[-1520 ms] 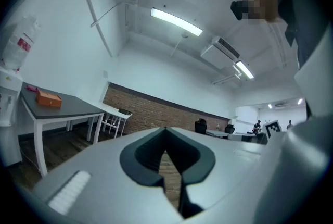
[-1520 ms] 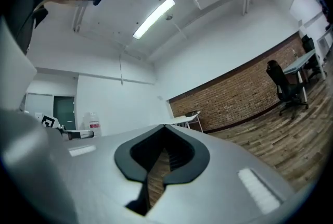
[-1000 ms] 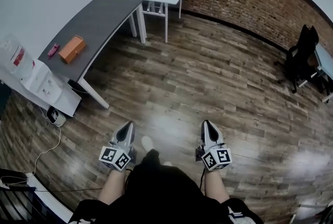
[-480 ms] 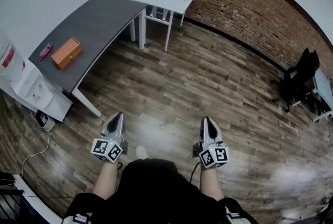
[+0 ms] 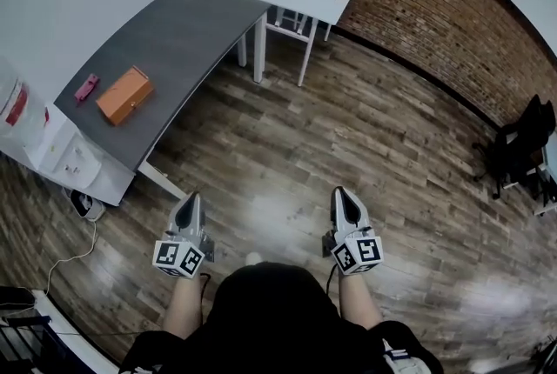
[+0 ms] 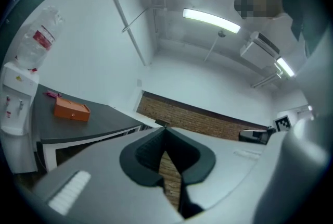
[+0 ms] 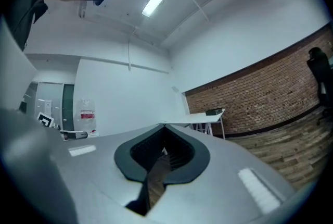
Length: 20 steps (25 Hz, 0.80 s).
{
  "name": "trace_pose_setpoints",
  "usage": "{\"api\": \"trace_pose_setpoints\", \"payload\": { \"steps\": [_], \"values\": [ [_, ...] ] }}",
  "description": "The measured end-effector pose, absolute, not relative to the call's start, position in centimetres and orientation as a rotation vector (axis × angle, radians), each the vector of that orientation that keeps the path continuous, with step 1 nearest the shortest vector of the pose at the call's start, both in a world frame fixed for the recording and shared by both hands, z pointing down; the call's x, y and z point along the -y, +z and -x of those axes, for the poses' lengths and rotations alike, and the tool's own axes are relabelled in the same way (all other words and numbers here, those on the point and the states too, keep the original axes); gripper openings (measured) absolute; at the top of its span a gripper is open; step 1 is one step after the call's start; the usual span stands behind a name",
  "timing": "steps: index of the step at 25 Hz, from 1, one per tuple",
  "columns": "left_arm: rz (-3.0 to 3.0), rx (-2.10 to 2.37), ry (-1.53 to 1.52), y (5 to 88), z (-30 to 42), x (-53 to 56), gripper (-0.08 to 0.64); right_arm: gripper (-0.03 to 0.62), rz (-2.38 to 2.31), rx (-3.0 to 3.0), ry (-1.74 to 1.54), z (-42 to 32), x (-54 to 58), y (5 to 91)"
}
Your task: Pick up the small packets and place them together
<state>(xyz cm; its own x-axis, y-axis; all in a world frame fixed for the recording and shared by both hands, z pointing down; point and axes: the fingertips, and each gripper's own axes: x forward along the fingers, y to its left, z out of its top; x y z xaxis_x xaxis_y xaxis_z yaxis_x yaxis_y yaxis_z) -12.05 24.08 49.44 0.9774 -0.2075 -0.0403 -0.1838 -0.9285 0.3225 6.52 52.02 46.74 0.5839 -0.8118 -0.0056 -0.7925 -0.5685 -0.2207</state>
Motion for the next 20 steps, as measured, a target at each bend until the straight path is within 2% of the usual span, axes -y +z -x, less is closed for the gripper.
{"api": "trace_pose_setpoints", "payload": {
  "steps": [11,20],
  "values": [
    [-2.718,0.638,-0.068,51.8,15.9,-18.5,-0.002,0.002,2.432,-1.680,-0.295,-9.0,-40.3,49.4],
    [-2.662,0.933,-0.150,50.5,13.6,-10.7,-0.002,0.002,2.205,-1.985,-0.235,-15.2,-25.7,47.5]
  ]
}}
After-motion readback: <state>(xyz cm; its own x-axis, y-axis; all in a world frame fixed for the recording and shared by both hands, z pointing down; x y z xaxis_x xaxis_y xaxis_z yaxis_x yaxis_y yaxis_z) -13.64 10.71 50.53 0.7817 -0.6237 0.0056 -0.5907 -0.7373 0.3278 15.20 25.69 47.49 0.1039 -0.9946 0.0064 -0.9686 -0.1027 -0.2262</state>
